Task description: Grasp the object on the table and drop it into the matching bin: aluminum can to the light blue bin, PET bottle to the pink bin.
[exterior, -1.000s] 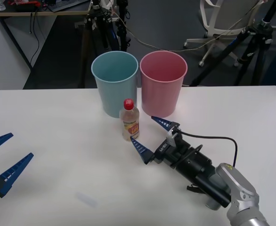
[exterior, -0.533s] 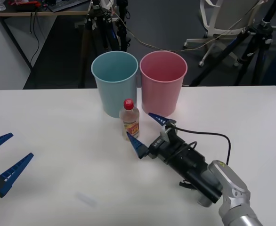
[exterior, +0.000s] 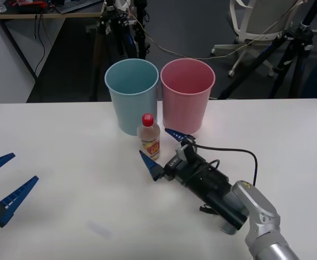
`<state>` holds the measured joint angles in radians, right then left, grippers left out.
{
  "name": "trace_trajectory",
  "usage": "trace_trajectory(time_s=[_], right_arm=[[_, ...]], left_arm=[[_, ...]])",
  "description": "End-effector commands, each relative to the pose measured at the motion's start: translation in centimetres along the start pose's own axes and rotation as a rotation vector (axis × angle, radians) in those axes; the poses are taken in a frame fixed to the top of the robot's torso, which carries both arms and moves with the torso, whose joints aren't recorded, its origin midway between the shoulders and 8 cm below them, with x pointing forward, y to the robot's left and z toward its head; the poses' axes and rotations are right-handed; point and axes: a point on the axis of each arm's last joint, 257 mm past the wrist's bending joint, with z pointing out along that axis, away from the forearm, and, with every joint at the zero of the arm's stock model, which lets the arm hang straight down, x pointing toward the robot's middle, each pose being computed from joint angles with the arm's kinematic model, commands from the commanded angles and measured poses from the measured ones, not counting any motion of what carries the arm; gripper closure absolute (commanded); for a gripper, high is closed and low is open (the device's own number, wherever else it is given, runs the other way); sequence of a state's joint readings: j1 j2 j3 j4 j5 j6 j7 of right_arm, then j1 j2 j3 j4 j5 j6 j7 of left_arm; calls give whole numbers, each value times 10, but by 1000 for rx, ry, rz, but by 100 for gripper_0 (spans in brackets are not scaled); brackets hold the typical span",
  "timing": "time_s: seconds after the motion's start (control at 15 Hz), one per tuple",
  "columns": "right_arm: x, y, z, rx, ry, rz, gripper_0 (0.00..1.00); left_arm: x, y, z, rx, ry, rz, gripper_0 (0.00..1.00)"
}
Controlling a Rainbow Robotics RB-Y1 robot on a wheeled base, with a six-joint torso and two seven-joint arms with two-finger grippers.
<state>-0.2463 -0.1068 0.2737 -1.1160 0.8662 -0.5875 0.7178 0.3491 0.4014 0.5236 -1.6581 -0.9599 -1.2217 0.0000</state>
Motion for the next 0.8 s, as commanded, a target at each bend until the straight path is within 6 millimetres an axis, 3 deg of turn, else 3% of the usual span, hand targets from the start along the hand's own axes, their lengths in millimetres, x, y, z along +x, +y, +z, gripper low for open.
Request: trace_trajectory(time_s=[0.07, 0.4, 0.8], right_arm=[[2, -4, 7, 29, 21, 8, 0], [0, 8, 17, 8, 27, 19, 0], [-4, 3, 28, 27, 46, 7, 0]], left_arm=[[0, 0, 0, 0, 0, 0, 0], [0, 0, 0, 0, 0, 0, 0], [0, 0, 0, 0, 0, 0, 0]])
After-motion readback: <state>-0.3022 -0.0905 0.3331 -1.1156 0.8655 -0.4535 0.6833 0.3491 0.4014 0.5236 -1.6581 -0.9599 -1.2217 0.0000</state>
